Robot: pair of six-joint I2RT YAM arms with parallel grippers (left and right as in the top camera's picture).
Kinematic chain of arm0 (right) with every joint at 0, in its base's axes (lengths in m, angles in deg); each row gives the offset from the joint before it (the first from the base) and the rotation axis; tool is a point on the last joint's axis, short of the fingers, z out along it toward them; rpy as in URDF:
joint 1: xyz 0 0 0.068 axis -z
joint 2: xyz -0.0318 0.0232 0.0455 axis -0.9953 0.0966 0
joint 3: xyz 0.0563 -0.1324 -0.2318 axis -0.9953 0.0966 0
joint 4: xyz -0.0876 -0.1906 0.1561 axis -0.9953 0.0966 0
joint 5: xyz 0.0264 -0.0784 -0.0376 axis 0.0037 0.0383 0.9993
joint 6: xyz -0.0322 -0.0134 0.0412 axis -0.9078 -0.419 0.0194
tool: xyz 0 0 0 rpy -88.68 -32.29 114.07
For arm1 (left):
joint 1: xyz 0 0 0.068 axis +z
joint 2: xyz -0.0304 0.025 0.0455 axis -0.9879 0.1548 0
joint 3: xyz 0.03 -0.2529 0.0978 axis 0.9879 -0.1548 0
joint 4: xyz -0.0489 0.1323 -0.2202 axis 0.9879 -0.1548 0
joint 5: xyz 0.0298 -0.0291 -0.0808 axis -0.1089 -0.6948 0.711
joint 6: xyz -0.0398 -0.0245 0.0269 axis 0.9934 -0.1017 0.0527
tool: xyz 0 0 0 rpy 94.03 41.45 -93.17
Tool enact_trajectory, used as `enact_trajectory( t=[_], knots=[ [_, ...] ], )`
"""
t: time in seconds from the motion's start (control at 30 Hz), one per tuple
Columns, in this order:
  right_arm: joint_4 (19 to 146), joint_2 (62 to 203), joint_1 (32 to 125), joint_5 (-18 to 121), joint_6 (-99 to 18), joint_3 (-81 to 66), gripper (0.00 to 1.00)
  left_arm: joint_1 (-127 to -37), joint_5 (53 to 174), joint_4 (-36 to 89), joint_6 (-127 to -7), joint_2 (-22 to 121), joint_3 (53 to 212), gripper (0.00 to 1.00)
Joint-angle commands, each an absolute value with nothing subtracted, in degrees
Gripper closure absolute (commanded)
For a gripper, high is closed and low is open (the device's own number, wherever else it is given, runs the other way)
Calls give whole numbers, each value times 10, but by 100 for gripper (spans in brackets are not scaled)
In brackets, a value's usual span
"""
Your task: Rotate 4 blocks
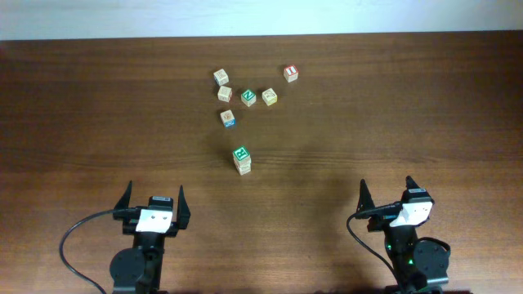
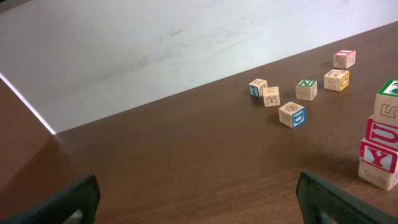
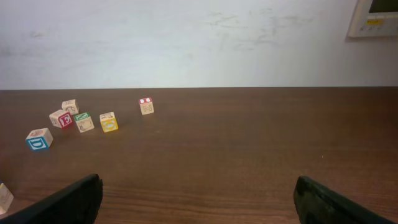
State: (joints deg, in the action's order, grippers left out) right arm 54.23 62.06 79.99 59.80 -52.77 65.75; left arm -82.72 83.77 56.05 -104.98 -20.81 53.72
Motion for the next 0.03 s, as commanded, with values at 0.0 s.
enact_trajectory(
  t=[0.0],
  knots=[
    [543, 617, 804, 603, -526, 663, 2, -824, 844, 561, -1059, -214, 533, 1]
  ],
)
